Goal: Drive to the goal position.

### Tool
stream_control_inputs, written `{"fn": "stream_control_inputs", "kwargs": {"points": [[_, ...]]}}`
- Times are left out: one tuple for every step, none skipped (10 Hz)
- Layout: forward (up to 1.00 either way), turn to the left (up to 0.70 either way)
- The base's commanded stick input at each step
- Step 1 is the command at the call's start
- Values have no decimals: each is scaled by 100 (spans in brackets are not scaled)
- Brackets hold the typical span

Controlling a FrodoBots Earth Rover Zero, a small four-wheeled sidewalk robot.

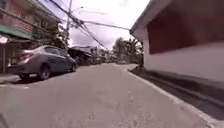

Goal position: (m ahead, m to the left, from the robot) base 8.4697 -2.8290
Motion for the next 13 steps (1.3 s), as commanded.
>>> {"fn": "stream_control_inputs", "kwargs": {"points": [[100,0],[100,0],[100,0],[100,0],[100,0],[100,0],[100,3],[100,17],[100,27],[100,0],[100,0],[100,0],[100,0]]}}
